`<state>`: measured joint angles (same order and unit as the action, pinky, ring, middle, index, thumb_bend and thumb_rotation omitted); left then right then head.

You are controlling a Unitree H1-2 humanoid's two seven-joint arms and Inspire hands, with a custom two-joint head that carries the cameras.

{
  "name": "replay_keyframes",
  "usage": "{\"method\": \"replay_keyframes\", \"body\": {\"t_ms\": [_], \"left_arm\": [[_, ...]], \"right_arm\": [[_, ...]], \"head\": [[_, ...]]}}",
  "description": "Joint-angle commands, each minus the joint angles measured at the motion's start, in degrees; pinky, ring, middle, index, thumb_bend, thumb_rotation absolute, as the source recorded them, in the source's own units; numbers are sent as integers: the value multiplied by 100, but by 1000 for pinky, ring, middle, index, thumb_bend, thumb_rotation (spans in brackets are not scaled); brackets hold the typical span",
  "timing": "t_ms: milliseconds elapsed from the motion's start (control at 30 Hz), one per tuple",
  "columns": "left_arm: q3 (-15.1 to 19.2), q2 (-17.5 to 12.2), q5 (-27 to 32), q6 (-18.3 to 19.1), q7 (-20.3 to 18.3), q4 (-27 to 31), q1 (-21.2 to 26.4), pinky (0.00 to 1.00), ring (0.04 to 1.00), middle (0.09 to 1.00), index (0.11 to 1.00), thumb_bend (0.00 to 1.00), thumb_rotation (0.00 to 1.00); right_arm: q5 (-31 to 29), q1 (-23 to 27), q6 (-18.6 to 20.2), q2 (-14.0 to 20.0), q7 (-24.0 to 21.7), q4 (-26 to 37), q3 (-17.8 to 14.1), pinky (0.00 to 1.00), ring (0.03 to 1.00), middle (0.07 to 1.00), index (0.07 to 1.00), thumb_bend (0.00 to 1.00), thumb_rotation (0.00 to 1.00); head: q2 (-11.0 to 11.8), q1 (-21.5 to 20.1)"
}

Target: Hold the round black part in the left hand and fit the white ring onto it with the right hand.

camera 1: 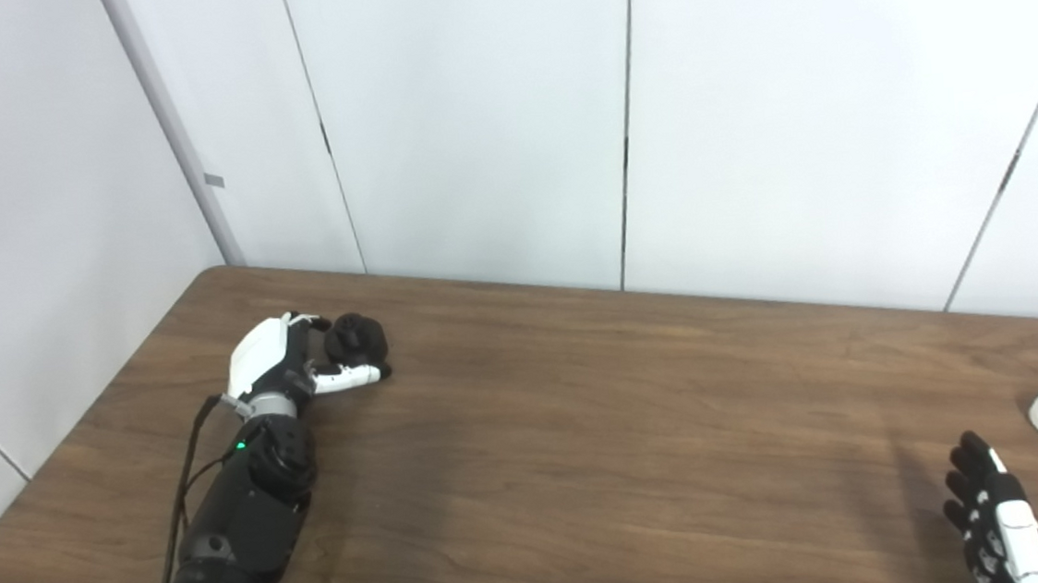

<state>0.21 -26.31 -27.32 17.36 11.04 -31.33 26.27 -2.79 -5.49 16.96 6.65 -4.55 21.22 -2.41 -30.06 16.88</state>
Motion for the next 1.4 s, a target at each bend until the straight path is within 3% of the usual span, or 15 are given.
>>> {"method": "replay_keyframes", "body": {"t_ms": [0,1133,1233,1267,1300,1367], "left_arm": [[11,-121,31,-123,108,41,269,1000,1000,960,800,1000,357],[-57,-126,237,-170,27,16,294,1000,977,901,711,916,330],[48,-71,345,-255,131,-6,288,1000,973,885,669,887,277],[92,-46,381,-316,205,-19,282,1000,963,869,633,865,225],[144,-20,419,-376,276,-33,275,1000,951,851,549,664,133],[184,-6,443,-465,385,-64,265,1000,934,820,502,560,77]], "right_arm": [[12,77,-67,-33,49,210,-2,1000,1000,1000,1000,362,1000],[-9,6,-130,29,0,150,-26,1000,1000,1000,1000,337,1000],[-22,11,-149,35,-13,139,-25,1000,1000,1000,1000,329,1000],[-18,13,-147,37,-14,140,-24,1000,1000,1000,1000,326,1000],[-14,13,-152,40,-15,142,-22,1000,1000,1000,1000,328,1000],[-26,15,-143,44,-20,146,-27,1000,1000,1000,1000,326,1000]], "head": [[-9,-2],[-35,18],[-34,27],[-34,27],[-34,27],[-39,35]]}}
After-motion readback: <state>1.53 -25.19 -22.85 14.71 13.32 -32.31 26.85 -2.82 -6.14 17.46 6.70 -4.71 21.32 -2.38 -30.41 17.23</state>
